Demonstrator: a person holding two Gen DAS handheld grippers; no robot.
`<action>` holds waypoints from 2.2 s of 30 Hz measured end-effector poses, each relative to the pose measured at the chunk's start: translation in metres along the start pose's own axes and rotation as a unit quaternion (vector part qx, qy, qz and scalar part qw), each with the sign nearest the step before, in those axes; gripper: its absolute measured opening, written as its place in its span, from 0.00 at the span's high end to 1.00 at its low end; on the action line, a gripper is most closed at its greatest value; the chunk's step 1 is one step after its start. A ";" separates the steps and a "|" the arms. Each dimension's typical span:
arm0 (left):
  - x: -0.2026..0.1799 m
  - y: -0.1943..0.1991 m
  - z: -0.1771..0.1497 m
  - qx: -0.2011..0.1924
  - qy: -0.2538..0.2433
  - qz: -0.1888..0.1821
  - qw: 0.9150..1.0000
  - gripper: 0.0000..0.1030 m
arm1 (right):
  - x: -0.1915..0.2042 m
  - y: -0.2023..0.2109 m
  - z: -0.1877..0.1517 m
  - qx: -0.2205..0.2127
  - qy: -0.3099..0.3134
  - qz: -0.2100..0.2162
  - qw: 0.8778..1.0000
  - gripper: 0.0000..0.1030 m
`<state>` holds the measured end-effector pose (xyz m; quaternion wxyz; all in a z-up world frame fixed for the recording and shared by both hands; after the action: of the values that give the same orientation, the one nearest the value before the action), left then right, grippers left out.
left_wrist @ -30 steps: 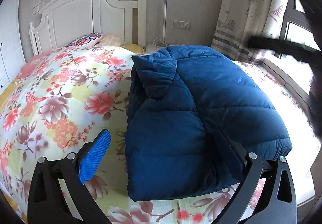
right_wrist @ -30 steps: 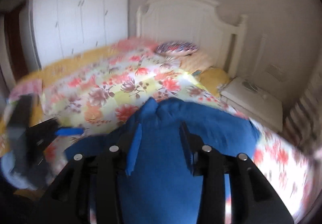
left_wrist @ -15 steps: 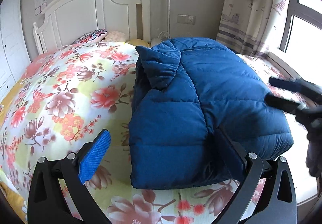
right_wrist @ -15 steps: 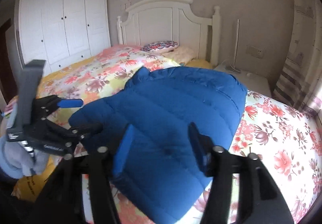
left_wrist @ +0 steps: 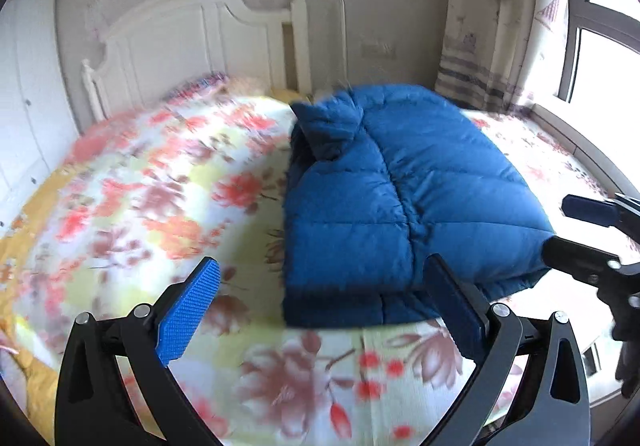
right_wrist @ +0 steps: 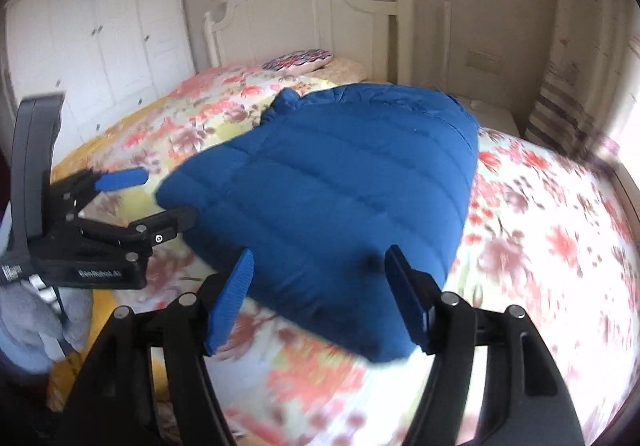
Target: Fold large clothes
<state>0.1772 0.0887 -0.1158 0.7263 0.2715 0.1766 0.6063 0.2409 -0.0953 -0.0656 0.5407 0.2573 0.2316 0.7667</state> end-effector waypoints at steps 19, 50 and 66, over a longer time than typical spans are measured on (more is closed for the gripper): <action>-0.033 0.141 0.031 -0.082 -0.024 0.014 0.996 0.05 | 0.028 0.154 0.018 -0.076 -0.091 -0.074 0.990 0.03; -0.022 0.154 0.039 -0.093 -0.007 0.028 0.995 0.05 | 0.036 0.157 0.011 -0.080 -0.073 -0.088 0.990 0.03; -0.023 0.155 0.048 -0.096 -0.005 0.040 0.995 0.05 | 0.038 0.156 0.009 -0.078 -0.060 -0.092 0.991 0.03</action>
<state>0.0790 0.0760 0.0145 0.7248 0.2100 0.1028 0.6480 0.1256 -0.1067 0.0458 0.6400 0.2380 0.1606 0.7127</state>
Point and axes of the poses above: each gripper's, at about its wrist camera, not at the fingertips, and y roughly against the way its jaws point, x to its left, z to its top, the point moved 4 cm from there along -y, roughly the way its jaws point, and after that the axes turned 2 degrees about -y, right-handed, at the moved point
